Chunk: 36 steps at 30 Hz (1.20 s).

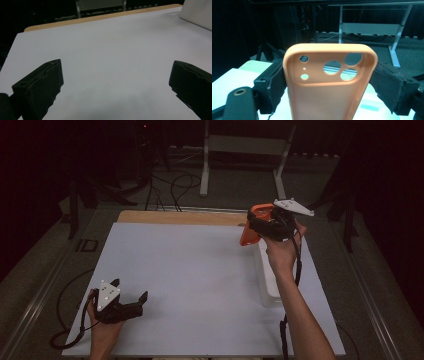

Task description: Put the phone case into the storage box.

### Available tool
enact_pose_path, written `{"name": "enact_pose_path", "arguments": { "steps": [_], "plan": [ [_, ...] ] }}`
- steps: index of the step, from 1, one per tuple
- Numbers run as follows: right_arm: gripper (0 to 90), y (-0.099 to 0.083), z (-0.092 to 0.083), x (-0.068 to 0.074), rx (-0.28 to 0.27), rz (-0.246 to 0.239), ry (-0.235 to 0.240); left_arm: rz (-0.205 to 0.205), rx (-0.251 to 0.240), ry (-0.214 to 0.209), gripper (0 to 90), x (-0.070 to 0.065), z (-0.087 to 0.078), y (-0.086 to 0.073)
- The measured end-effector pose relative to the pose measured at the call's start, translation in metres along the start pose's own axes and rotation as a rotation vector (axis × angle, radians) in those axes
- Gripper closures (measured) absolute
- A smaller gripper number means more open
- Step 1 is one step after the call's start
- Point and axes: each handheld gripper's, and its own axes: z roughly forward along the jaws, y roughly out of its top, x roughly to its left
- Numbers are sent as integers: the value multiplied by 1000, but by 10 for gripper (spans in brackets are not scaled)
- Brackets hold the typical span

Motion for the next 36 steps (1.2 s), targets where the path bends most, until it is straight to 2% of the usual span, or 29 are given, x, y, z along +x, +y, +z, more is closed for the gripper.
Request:
{"name": "enact_pose_path", "arguments": {
  "steps": [9, 23, 36],
  "plan": [
    [167, 1, 3, -10, 3, 4, -35, -4, 0, 4, 0, 1, 0, 0],
    [167, 7, 7, -14, 2, 1, -65, -9, 0, 7, 0, 2, 0, -1],
    [167, 9, 14, -25, 13, 4, -119, -12, -1, 8, 0, 2, -1, -1]
  ]
}}
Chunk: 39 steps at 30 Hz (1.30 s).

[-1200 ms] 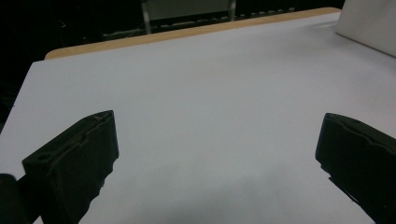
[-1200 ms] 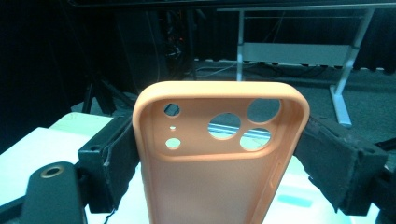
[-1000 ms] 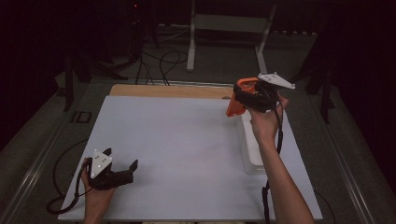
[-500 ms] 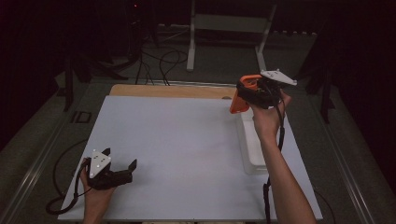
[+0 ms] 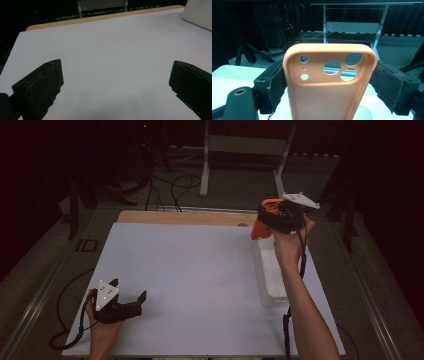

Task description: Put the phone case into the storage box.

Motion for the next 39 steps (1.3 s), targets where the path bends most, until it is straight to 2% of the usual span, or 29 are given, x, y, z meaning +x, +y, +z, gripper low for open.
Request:
{"name": "enact_pose_path", "arguments": {
  "steps": [20, 39],
  "plan": [
    [167, 3, 11, -11, 12, -5, -61, -2, -7, 4, 0, 1, -1, 0],
    [167, 0, 22, -24, 28, 10, -109, -8, -9, 10, 0, 2, -3, 0]
  ]
}}
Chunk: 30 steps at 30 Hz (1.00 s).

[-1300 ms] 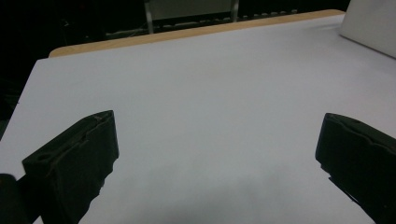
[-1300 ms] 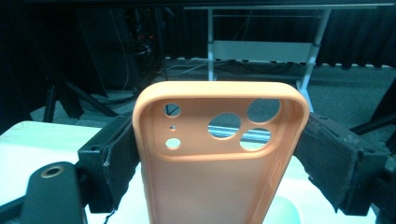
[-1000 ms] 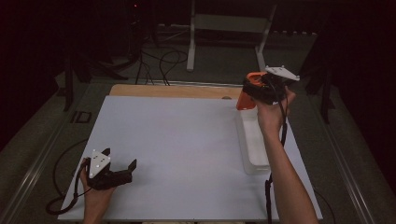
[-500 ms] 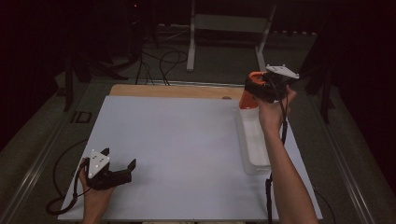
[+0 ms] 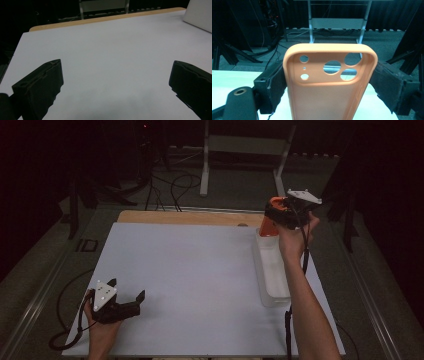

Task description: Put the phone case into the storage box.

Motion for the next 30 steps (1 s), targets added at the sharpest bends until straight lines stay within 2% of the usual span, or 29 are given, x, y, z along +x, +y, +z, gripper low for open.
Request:
{"name": "enact_pose_path", "arguments": {
  "steps": [30],
  "plan": [
    [167, -8, 17, -12, 22, 19, -45, -5, -1, 10, 0, 2, -1, -1]
  ]
}}
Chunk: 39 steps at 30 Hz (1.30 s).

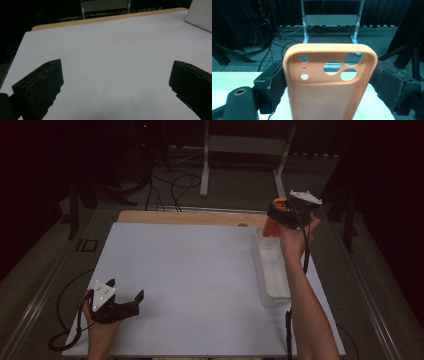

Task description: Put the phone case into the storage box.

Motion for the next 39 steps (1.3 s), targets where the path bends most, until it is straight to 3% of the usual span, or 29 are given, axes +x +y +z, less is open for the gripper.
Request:
{"name": "enact_pose_path", "arguments": {
  "steps": [39],
  "plan": [
    [167, -17, 21, 5, 45, 9, -18, -10, -9, 8, 0, 3, -3, 0]
  ]
}}
